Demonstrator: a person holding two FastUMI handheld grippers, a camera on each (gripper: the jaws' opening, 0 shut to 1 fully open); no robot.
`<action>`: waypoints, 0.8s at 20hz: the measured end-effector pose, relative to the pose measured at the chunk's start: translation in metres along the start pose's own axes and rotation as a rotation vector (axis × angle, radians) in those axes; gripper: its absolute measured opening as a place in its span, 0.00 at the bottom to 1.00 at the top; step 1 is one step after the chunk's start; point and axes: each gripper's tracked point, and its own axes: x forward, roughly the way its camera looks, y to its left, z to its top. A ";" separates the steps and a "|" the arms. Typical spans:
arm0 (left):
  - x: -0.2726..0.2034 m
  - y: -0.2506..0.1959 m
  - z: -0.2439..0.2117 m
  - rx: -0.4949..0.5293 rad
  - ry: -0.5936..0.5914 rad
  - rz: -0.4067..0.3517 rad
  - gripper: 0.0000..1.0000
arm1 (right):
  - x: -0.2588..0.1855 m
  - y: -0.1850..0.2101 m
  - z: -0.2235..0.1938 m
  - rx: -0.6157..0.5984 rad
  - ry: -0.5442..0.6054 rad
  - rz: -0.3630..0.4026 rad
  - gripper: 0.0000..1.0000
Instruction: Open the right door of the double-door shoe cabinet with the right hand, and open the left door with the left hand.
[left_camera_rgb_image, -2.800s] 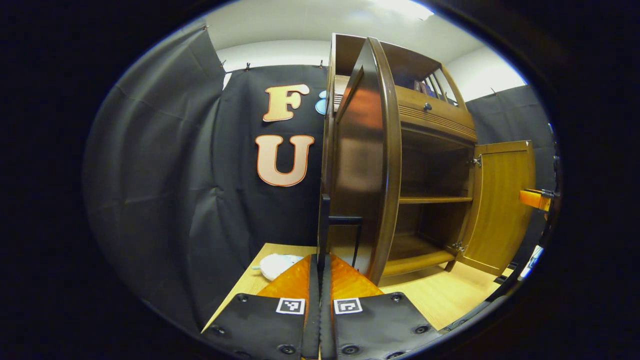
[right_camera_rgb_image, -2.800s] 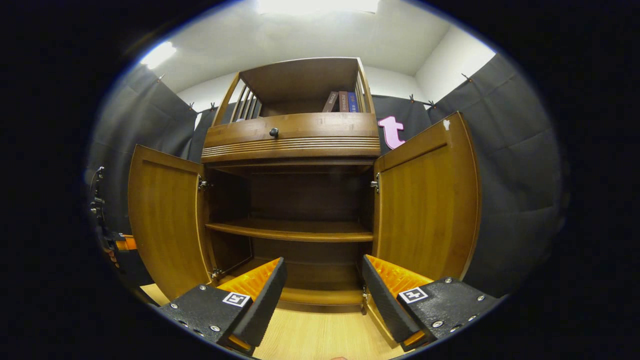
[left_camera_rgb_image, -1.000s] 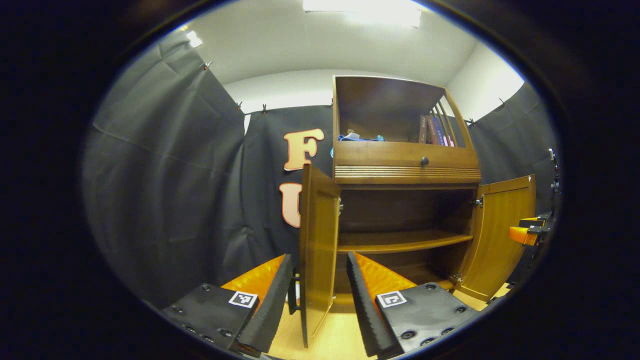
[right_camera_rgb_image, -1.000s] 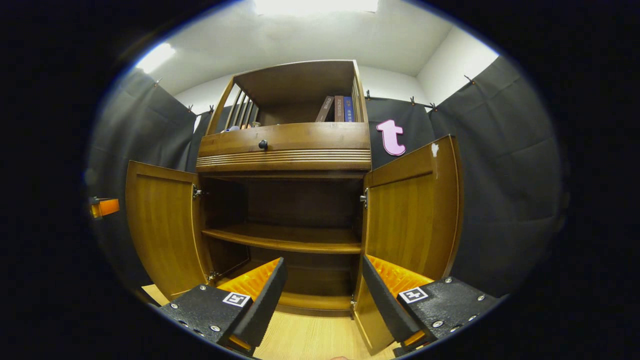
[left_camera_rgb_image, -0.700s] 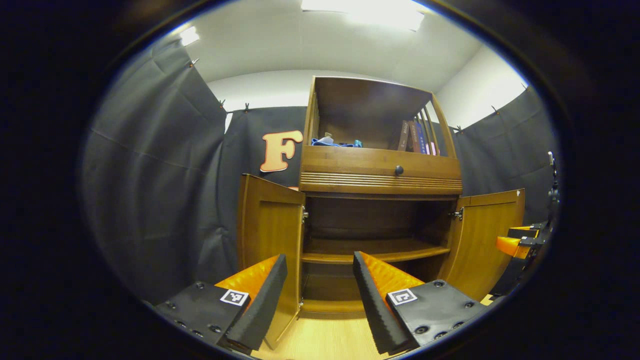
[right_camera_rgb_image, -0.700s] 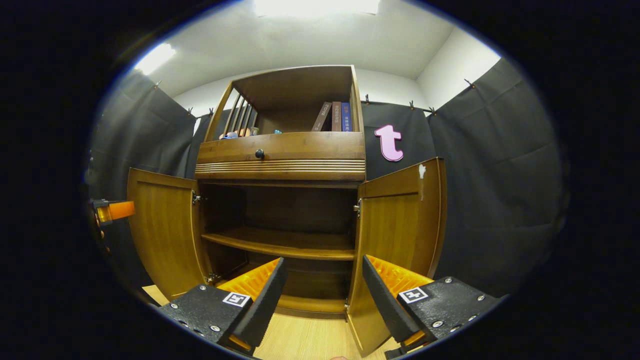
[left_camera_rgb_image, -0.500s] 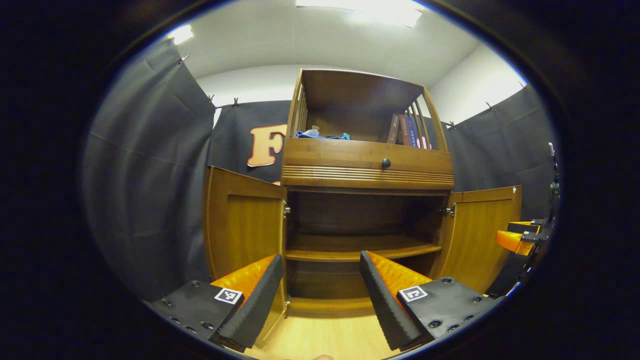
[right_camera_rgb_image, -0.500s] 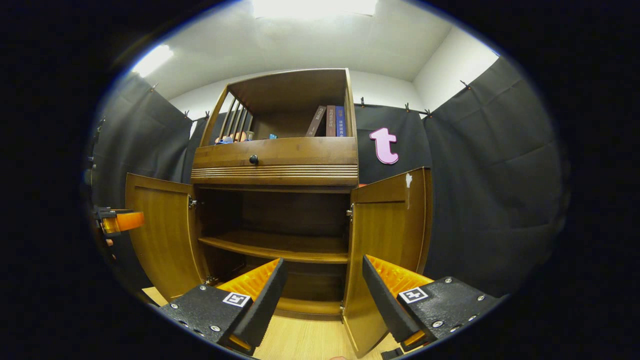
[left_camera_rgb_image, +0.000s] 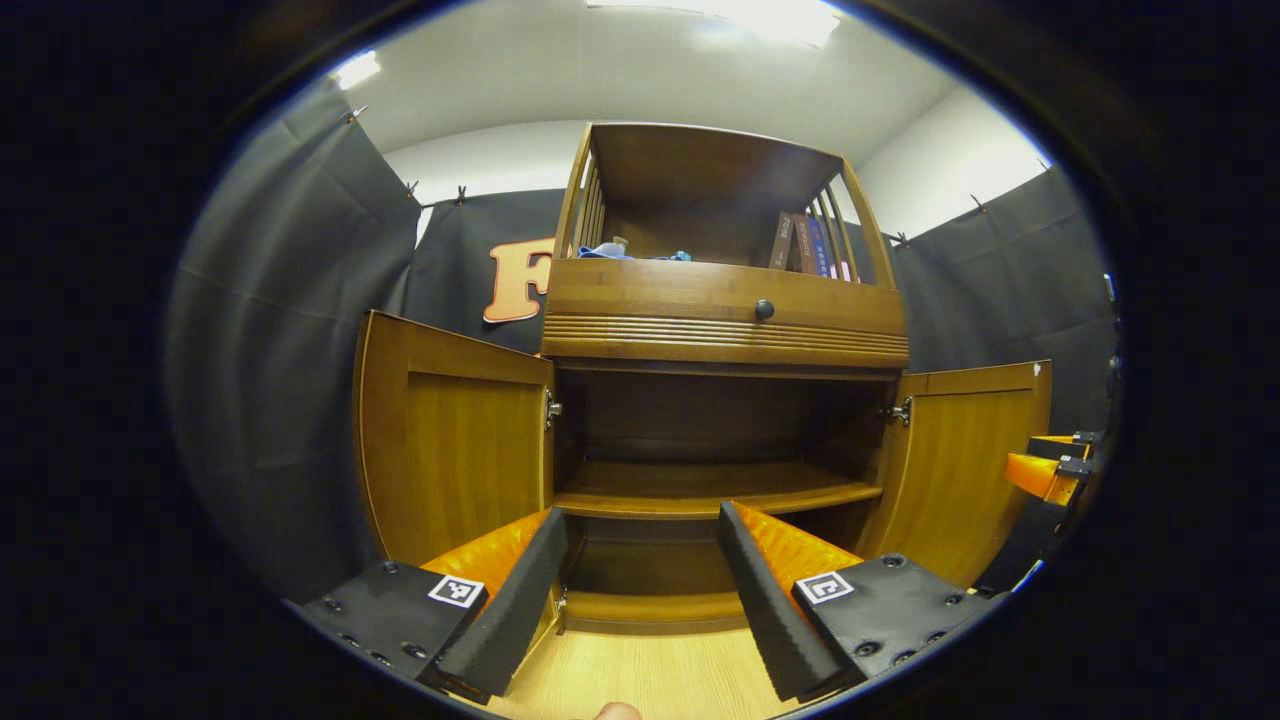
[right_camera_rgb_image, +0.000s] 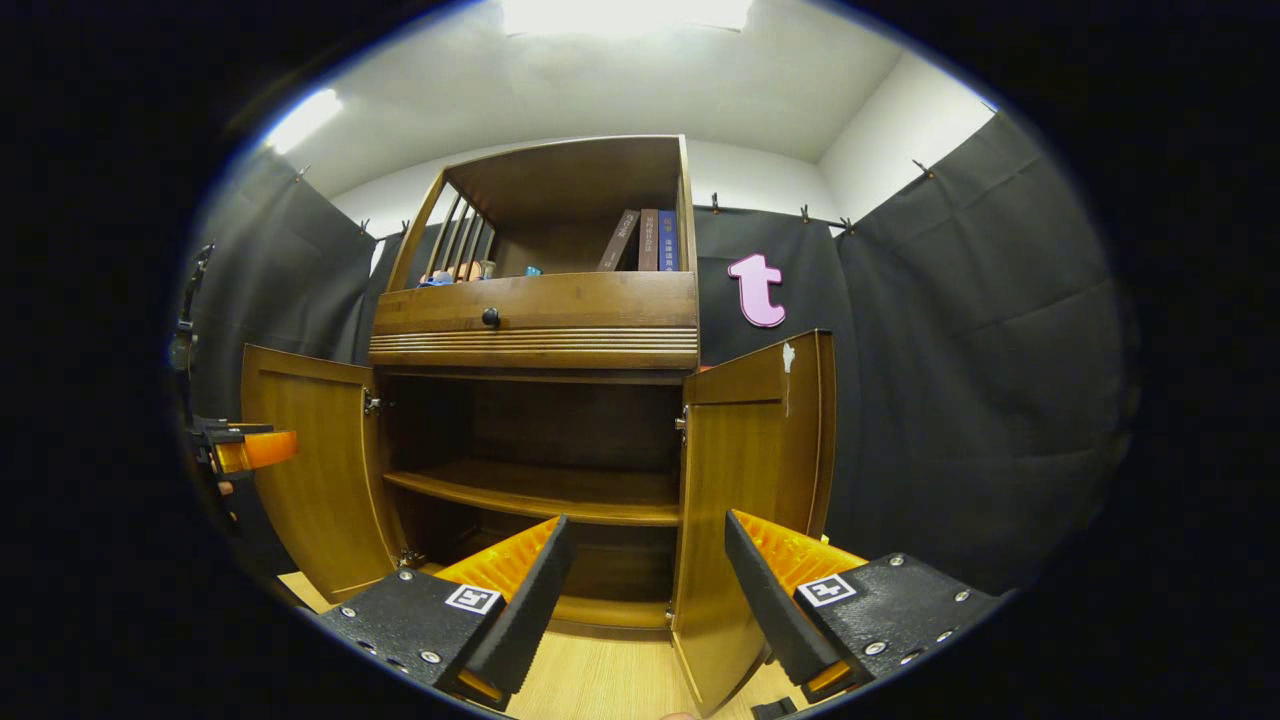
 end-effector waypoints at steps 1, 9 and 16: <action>0.000 -0.001 -0.001 -0.002 0.002 -0.002 0.97 | 0.001 0.000 -0.001 0.001 0.001 -0.001 0.92; 0.000 0.000 -0.002 -0.010 0.003 -0.007 0.97 | 0.001 0.005 -0.004 -0.002 0.005 0.007 0.92; -0.005 0.007 -0.005 -0.001 0.004 0.004 0.98 | 0.004 0.005 -0.009 0.003 0.015 0.004 0.93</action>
